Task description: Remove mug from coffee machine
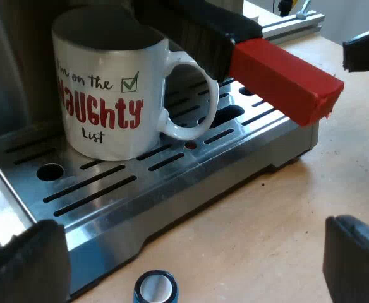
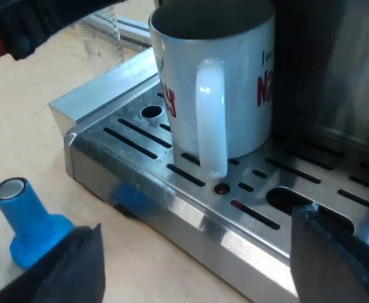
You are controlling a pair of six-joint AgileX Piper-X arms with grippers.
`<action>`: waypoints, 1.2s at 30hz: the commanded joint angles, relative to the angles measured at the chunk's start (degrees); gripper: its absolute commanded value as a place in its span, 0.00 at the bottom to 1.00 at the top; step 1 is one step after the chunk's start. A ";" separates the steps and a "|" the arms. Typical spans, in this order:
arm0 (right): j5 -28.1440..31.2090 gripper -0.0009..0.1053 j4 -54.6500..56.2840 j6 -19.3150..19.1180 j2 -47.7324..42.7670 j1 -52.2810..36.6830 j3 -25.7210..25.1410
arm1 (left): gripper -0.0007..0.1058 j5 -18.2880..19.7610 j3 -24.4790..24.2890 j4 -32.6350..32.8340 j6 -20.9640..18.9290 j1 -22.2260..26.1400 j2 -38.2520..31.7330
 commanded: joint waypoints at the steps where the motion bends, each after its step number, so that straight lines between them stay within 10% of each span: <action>1: -0.37 0.60 -3.35 0.52 1.41 0.13 -0.23 | 0.78 0.31 -0.10 -1.15 -0.58 -0.16 0.23; 36: 0.31 0.60 -15.94 1.87 22.97 0.13 -8.61 | 0.78 0.31 -0.10 -1.97 -0.58 -0.16 0.23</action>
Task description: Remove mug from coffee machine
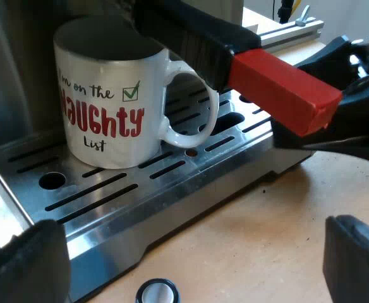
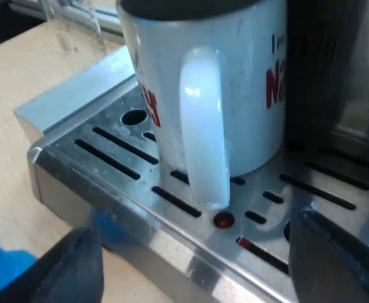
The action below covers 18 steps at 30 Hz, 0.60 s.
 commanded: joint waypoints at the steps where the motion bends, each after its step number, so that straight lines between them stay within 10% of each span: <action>1: 0.25 0.60 -3.23 -0.04 2.36 0.13 -2.02 | 0.78 0.31 -0.10 -0.99 -0.58 -0.16 0.23; 18: 11.32 0.60 -8.13 1.56 13.41 4.17 -9.17 | 0.78 0.31 -0.10 -0.99 -0.58 -0.16 0.23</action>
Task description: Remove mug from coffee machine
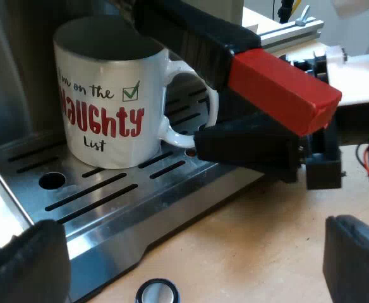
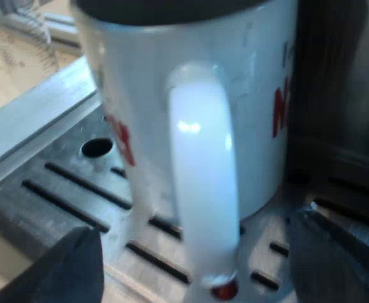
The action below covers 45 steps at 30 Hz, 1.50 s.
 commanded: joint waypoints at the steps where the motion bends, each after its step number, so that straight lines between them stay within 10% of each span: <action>1: 0.30 0.60 -3.64 -0.01 0.71 0.09 -0.80 | 0.78 0.31 -0.10 -0.99 -0.58 -0.16 0.23; 20: 0.30 0.60 -4.14 0.59 6.33 0.09 -7.74 | 0.78 0.31 -0.10 -0.99 -0.58 -0.16 0.23; 32: 0.30 0.01 -3.84 0.58 6.22 0.09 -7.74 | 0.78 0.31 -0.10 -0.99 -0.58 -0.16 0.23; 45: 5.72 0.01 5.26 0.60 3.41 4.54 -7.74 | 0.78 0.31 -0.10 -1.41 -0.58 -0.16 0.23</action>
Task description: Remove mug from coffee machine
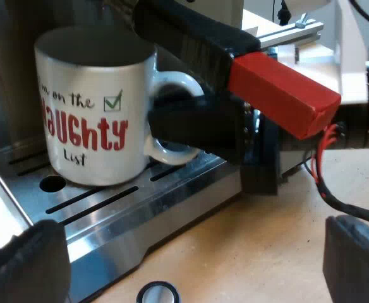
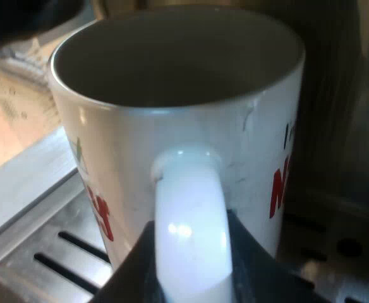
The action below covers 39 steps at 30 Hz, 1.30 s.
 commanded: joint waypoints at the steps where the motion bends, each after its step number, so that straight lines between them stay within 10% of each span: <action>1: 1.72 0.01 5.39 -0.21 -2.13 1.10 -0.31 | 0.78 0.31 -0.10 -1.12 -0.58 -0.16 0.23; 39: 5.45 0.01 33.92 0.10 -36.74 1.73 12.47 | 0.78 0.31 -0.10 -1.12 -0.58 -0.16 0.23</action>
